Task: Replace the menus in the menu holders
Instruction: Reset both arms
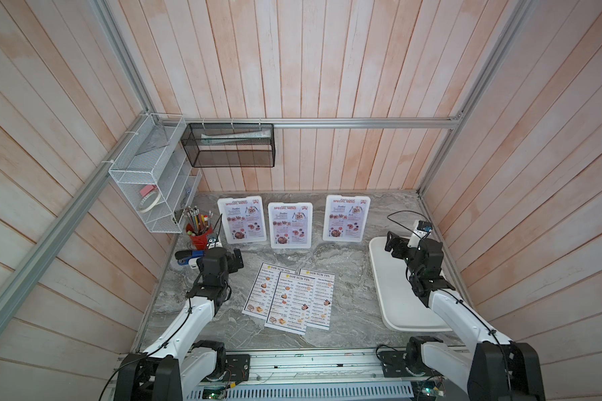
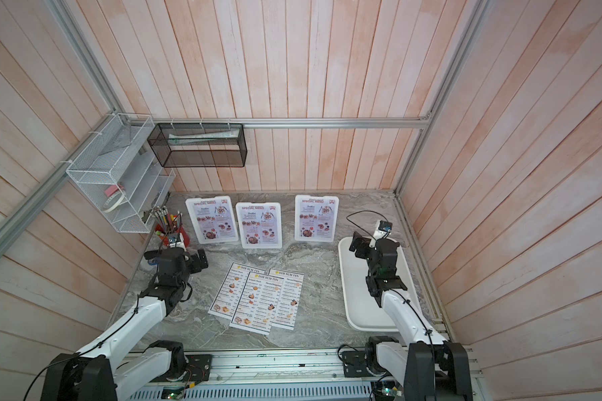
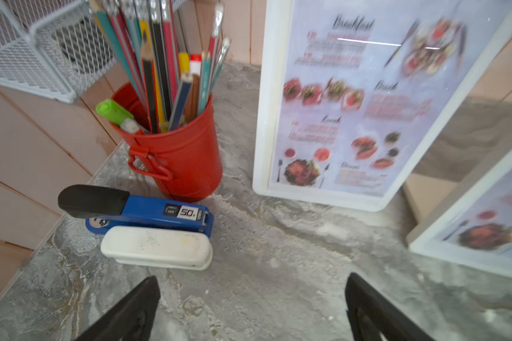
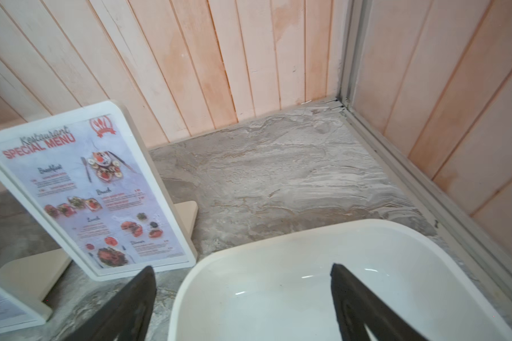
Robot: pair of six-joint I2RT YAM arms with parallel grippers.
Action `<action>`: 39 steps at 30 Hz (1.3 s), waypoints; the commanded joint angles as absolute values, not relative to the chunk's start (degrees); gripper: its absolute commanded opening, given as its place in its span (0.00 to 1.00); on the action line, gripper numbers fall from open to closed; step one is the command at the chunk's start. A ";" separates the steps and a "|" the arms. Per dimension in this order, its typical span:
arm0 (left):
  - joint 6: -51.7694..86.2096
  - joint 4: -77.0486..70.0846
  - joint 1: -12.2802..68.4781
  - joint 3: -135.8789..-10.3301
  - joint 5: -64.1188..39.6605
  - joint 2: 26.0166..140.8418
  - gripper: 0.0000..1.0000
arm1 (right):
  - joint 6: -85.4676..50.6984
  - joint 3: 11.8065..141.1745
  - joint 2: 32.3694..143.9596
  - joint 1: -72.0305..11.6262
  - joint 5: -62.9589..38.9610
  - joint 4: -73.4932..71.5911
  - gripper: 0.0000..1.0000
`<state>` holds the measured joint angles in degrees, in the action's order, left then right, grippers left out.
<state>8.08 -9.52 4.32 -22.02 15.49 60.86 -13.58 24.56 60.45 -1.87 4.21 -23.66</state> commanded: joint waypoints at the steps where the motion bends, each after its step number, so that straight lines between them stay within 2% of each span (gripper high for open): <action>1: 3.23 -33.73 1.94 -17.88 11.70 65.05 0.99 | -9.07 19.82 58.54 -0.71 11.43 -35.59 0.95; 7: 1.15 -55.31 1.65 -16.07 12.39 78.77 1.00 | -9.25 15.90 64.96 2.54 9.06 -46.37 0.94; 15: 0.98 -76.34 0.31 -11.67 6.42 90.41 1.00 | -1.62 11.74 75.80 2.45 5.04 -63.64 0.92; 22: 1.17 -74.03 0.27 -12.21 6.38 89.68 1.00 | -1.92 7.16 90.88 2.36 2.11 -88.34 0.92; 25: 1.70 -74.61 0.35 -12.10 8.44 89.85 1.00 | -0.83 8.37 87.47 2.40 0.55 -80.62 0.92; 26: 1.91 -73.92 0.59 -12.59 10.02 90.01 1.00 | -1.00 9.42 87.25 2.33 0.98 -78.16 0.98; 27: 2.02 -72.05 0.66 -13.39 9.76 89.73 1.00 | -1.83 10.44 87.76 2.25 2.70 -77.16 0.98; 29: 2.20 -69.39 0.64 -14.77 10.33 89.81 1.00 | -2.82 11.84 88.94 2.03 6.14 -76.42 0.98; 39: 2.12 -69.72 0.68 -14.68 10.25 89.87 1.00 | -2.19 12.12 89.43 1.89 5.13 -76.57 0.98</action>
<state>1.93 -70.17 0.64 -13.78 9.50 89.58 -2.09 11.22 88.44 2.26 4.45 -76.29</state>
